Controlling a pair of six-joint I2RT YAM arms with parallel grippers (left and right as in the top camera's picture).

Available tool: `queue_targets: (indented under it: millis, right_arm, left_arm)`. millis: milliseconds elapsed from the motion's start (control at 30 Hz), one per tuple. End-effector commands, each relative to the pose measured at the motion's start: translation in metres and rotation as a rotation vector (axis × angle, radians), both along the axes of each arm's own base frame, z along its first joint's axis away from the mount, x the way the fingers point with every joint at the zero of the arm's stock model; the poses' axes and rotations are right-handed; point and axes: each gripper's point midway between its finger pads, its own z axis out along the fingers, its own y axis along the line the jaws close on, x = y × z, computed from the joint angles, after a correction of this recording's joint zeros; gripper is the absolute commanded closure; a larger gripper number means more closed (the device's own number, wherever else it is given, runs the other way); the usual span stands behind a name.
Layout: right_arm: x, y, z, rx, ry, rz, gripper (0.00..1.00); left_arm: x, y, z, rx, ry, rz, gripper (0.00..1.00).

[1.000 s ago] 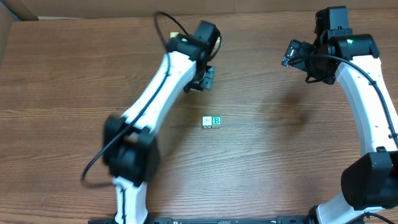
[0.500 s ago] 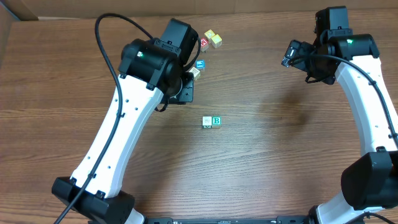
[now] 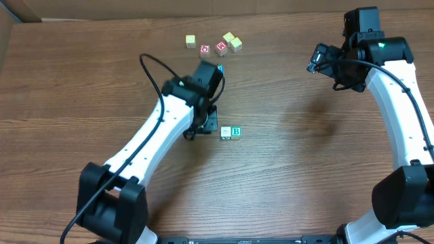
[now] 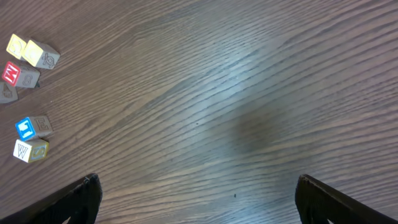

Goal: Flip 4 blocks
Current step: 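Carry the hammer block down beside the white I block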

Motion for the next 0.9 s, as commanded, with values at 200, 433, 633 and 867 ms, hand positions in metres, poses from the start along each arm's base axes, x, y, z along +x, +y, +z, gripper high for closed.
queue_targets:
  millis: [200,433,633,867]
  right_arm:
    - [0.0,0.0,0.006,0.004,-0.018,-0.005,0.0]
    - [0.0,0.0,0.006,0.004,-0.018,-0.005,0.0]
    - [0.0,0.0,0.006,0.004,-0.018,-0.005,0.0]
    - [0.0,0.0,0.006,0.004,-0.018,-0.005,0.0]
  left_arm:
    - [-0.003,-0.001,-0.042,-0.04,-0.024,0.052,0.77]
    - [-0.002,-0.003,-0.05,-0.049,-0.041,0.052,0.77]
    - [0.002,-0.006,-0.049,-0.059,-0.058,0.054,0.75]
    - [-0.001,-0.007,-0.057,-0.064,-0.061,0.061,0.75]
